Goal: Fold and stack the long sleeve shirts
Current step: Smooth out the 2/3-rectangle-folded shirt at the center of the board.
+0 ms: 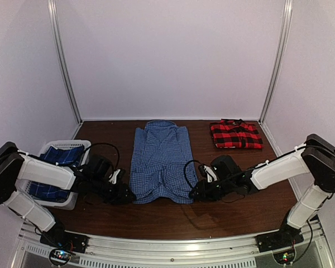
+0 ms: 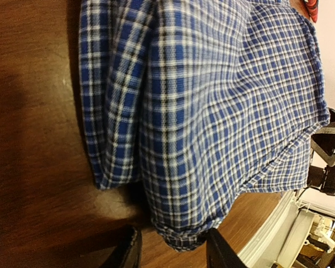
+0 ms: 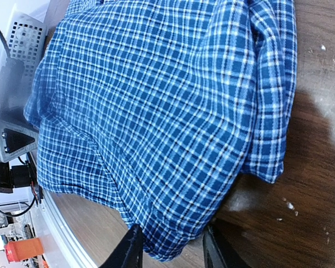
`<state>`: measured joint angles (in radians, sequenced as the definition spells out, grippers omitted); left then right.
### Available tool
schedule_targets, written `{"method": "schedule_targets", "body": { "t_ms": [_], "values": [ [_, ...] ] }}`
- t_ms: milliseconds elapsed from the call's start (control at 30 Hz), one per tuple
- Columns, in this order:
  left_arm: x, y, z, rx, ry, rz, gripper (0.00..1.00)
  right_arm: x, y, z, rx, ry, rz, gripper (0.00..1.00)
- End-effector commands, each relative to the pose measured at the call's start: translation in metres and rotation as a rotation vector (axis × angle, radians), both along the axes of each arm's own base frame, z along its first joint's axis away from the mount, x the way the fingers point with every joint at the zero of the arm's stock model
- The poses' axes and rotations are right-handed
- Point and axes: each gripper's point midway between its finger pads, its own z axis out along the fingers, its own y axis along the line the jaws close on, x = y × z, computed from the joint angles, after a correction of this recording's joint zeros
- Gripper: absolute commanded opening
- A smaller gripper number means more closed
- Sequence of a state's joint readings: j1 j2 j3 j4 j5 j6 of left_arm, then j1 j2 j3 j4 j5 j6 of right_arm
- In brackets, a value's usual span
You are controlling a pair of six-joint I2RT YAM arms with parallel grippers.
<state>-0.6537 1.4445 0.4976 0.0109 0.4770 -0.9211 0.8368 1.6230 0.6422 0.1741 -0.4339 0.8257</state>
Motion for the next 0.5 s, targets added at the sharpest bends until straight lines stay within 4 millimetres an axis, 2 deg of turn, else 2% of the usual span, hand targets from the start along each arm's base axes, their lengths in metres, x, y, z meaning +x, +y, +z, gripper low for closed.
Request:
{"method": "schedule_targets", "body": {
  "t_ms": [0, 200, 333, 467],
  "values": [
    [0.011, -0.016, 0.019, -0.077, -0.046, -0.010, 0.33, 0.003, 0.011, 0.010, 0.044, -0.014, 0.009, 0.33],
    [0.019, -0.026, 0.045, -0.138, -0.061, 0.006, 0.09, 0.014, 0.018, 0.032, 0.076, -0.051, -0.003, 0.11],
    [0.026, -0.029, 0.067, -0.162, -0.092, 0.017, 0.01, 0.022, 0.021, 0.047, 0.098, -0.071, -0.017, 0.05],
    [0.037, -0.030, 0.086, -0.180, -0.129, 0.036, 0.00, 0.038, 0.019, 0.065, 0.120, -0.101, -0.042, 0.03]
  ]
}}
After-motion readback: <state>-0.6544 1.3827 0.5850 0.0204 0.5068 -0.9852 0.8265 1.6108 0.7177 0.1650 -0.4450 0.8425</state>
